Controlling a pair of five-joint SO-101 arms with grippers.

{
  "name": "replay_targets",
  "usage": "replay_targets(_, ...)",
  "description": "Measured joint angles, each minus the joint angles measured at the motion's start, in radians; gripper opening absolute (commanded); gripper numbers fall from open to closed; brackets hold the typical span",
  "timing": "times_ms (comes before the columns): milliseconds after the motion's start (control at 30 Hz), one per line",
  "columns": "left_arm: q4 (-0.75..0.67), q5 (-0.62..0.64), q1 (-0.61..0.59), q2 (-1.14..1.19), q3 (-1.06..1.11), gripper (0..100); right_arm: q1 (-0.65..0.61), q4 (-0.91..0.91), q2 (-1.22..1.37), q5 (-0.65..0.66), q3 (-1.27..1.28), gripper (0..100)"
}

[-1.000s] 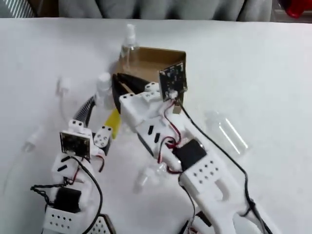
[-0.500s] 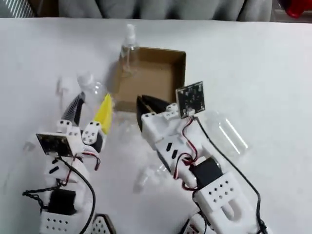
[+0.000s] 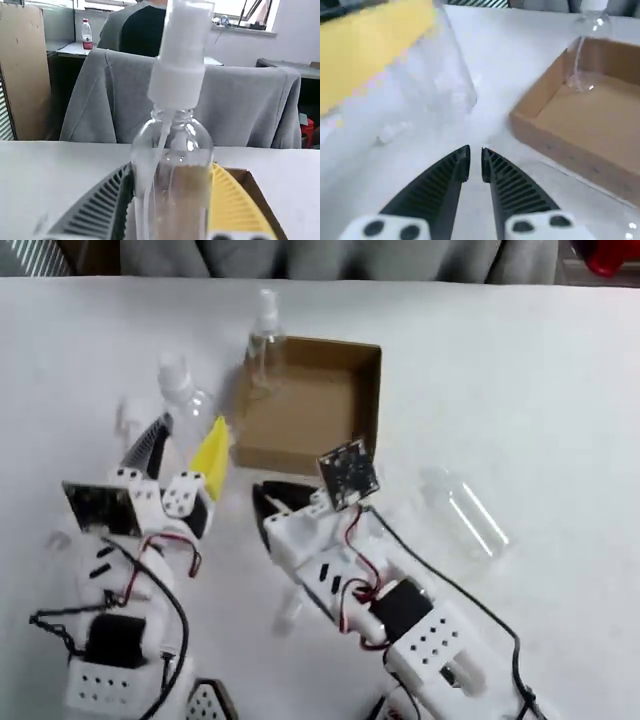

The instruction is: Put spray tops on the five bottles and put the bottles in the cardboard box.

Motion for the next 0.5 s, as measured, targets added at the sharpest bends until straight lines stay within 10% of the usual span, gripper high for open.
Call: replay_targets(500,0.176,0.000,0.084,0.358,-0.279,5,-0.089,-0.468,-0.002,0.000,0.229,1.5)
